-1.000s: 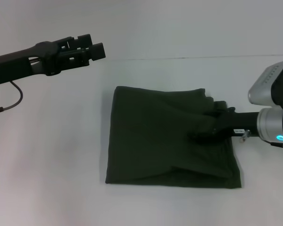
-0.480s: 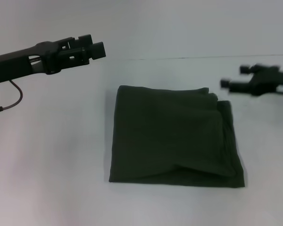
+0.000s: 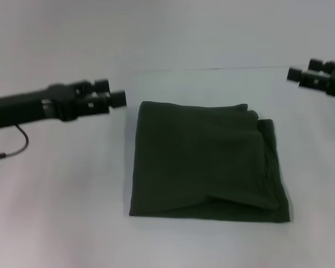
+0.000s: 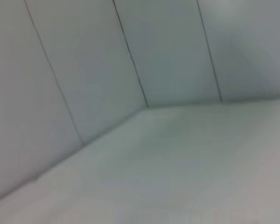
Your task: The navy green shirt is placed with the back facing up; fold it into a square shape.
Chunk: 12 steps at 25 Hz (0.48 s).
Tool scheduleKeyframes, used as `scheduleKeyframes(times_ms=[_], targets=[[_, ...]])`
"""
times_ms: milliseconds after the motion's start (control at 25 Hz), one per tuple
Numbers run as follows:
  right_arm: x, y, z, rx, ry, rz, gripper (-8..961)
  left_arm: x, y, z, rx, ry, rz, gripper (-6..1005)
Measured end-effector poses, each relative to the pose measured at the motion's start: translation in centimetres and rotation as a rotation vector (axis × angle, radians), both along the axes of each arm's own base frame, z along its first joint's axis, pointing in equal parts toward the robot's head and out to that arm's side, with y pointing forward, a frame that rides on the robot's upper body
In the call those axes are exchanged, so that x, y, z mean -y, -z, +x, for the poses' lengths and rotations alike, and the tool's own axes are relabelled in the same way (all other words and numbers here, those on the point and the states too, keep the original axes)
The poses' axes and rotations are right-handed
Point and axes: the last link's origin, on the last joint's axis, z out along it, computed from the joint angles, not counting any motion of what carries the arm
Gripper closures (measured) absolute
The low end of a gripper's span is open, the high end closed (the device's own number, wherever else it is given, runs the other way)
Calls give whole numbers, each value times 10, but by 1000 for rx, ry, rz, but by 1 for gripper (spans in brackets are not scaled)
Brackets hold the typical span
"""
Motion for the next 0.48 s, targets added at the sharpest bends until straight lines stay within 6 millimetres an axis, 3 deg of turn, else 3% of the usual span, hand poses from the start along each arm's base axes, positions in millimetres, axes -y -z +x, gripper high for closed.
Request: scheduleKeyframes(times_ms=[280,480], targets=[[13,4,5,-24,-23,-11,26,-5,33,-16,-4,-258,-147,48],[20,5,5,-14,-69,-23,25,-14,63,-21,-87,-563,-330,49]])
